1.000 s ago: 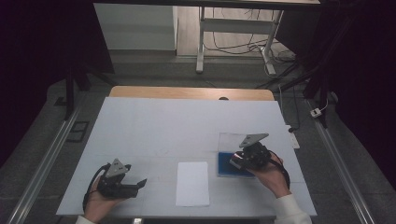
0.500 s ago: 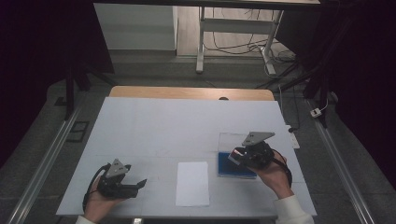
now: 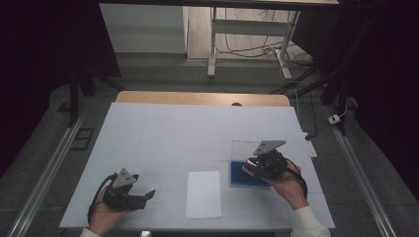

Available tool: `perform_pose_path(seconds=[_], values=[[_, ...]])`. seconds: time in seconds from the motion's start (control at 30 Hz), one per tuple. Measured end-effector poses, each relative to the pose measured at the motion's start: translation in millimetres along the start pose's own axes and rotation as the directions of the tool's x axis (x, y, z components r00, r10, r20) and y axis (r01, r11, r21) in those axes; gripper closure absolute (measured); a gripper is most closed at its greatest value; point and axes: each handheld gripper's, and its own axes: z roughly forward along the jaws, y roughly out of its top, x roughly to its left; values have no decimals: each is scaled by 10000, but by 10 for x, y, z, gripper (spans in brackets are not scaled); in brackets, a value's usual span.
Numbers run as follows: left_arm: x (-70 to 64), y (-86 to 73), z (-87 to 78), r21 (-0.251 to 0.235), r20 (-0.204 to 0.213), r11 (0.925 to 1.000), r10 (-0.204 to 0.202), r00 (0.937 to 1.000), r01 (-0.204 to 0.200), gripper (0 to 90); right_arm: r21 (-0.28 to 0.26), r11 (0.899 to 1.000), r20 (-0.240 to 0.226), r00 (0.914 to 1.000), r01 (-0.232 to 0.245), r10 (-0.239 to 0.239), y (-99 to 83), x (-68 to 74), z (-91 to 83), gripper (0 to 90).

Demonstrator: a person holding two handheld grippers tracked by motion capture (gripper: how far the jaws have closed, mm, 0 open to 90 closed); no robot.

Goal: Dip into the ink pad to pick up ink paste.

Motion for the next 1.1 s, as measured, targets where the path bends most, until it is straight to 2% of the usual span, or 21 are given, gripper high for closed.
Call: perform_pose_path(seconds=[0.33,0.87,1.1], values=[[0,-3,5,50,28,10000,-2,10000,2,180,536,9985,52,9999,90,-93,-40,-11,109,701],[5,-8,11,130,24,9999,25,10000,-25,180,712,9974,19,9999,-108,107,-64,-21,167,702],[-1,-7,17,156,15,9999,30,10000,-30,180,1002,9949,32,9999,-113,111,-31,-20,182,704]])
